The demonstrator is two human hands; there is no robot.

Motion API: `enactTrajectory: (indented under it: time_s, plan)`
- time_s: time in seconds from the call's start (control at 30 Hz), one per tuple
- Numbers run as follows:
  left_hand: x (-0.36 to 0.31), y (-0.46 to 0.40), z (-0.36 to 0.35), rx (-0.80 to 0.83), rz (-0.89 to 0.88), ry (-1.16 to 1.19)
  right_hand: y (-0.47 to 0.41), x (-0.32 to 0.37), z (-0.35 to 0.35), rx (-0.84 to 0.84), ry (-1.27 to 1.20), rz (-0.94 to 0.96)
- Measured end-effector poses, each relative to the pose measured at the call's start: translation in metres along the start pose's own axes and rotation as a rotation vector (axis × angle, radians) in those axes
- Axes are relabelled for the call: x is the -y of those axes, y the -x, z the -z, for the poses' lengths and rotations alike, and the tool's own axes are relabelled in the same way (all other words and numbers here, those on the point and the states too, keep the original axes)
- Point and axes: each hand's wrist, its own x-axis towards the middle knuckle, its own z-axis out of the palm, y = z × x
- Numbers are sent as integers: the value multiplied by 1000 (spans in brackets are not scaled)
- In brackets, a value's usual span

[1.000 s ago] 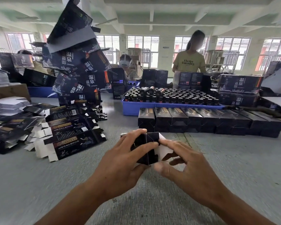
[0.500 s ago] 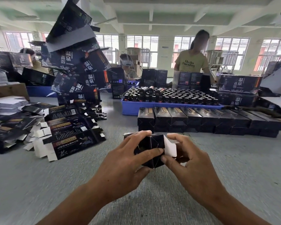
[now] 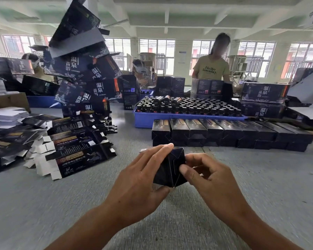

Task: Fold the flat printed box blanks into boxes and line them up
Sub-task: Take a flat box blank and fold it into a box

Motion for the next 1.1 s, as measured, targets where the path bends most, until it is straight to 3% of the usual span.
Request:
enactTrajectory:
  time_s: [0.23,0.6,0.87,1.1]
  plan:
    - [-4,1,-3,17,26,27,-2,1,2,-7,-53,-35]
    - [-6,1,-6,22,15,20,2,4,-2,-113,138,28]
    - [-4,2,-5,23,20,26,-2,2,8,15,-47,-27]
    - [-9,-1,-8,34,-135,-95,3,3,0,96,72,-60]
